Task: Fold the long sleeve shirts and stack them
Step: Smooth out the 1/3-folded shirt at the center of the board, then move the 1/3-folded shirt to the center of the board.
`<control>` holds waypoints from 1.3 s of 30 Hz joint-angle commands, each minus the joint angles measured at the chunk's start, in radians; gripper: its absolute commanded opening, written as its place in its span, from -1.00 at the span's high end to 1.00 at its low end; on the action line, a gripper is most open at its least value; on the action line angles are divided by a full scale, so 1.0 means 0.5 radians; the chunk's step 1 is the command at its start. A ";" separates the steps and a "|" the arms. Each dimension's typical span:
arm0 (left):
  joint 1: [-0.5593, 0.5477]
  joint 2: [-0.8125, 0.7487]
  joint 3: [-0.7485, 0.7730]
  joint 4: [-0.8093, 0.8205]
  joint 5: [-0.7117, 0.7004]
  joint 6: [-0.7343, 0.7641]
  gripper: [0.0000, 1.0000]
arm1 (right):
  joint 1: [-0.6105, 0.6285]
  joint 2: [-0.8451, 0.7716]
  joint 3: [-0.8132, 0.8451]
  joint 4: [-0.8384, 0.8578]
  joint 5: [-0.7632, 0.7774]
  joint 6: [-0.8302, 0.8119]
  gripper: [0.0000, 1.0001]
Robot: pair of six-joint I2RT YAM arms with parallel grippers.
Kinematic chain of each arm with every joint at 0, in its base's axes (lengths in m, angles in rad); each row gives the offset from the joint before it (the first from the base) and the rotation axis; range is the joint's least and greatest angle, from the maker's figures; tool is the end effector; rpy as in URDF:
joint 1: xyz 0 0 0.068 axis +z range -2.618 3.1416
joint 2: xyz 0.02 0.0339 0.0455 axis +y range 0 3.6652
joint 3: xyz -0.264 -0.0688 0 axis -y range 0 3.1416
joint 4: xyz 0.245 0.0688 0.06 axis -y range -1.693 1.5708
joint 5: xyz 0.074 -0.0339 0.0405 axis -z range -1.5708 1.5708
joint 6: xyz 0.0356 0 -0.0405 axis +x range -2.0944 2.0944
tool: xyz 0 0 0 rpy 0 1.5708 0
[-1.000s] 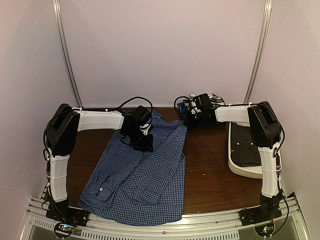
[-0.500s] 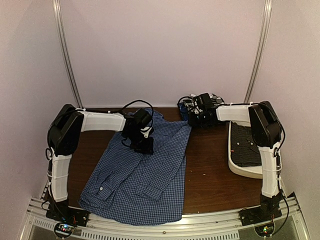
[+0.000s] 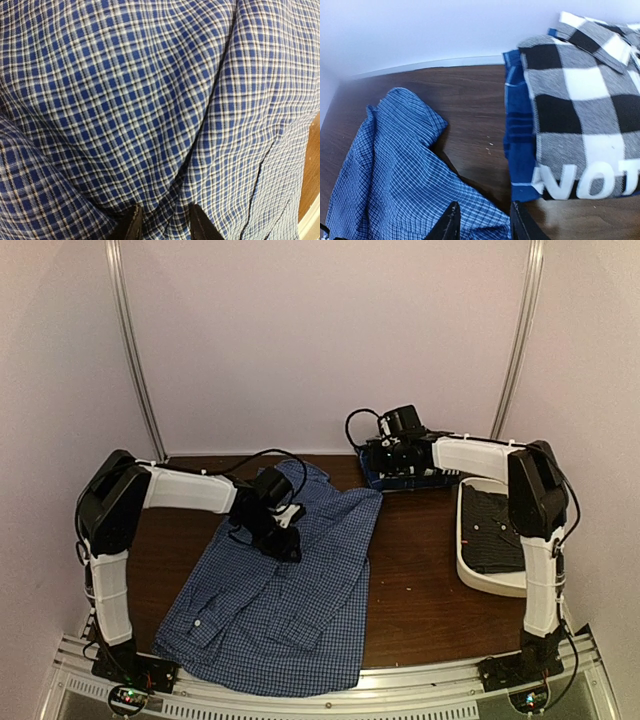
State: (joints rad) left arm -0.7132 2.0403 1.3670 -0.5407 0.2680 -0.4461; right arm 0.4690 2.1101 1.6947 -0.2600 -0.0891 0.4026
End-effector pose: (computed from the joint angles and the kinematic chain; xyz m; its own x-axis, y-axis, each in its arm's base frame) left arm 0.3011 -0.2729 0.1416 -0.9417 0.2645 -0.2080 0.3265 0.8678 -0.3745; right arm 0.4351 0.2240 0.2276 -0.7138 0.0758 -0.6963 -0.2527 0.8993 0.3570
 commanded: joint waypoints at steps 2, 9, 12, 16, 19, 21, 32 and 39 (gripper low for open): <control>-0.006 -0.023 -0.228 -0.184 0.105 0.101 0.31 | 0.143 0.309 0.337 -0.026 -0.120 -0.051 0.37; -0.006 -0.096 -0.305 -0.192 0.104 0.125 0.32 | 0.253 0.641 0.730 -0.189 -0.257 -0.029 0.51; -0.006 -0.103 -0.305 -0.192 0.105 0.122 0.32 | 0.287 0.659 0.712 -0.196 -0.262 -0.013 0.53; -0.006 -0.105 -0.279 -0.192 0.113 0.120 0.32 | 0.303 0.678 0.649 -0.190 -0.253 0.022 0.55; -0.006 -0.106 -0.243 -0.192 0.119 0.113 0.32 | 0.301 0.733 0.680 -0.231 -0.208 0.022 0.57; -0.006 -0.102 -0.217 -0.192 0.124 0.108 0.32 | 0.294 0.784 0.721 -0.259 -0.190 0.014 0.57; -0.006 0.048 0.052 -0.195 0.109 0.061 0.32 | 0.146 1.077 1.046 -0.446 -0.077 -0.039 0.56; -0.003 0.335 0.421 -0.232 0.101 0.022 0.32 | 0.020 1.277 1.327 -0.422 -0.198 -0.083 0.49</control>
State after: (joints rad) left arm -0.7136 2.1155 1.4960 -0.6449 0.3325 -0.4183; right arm 0.5217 2.6690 2.3135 -0.4152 -0.1810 0.3828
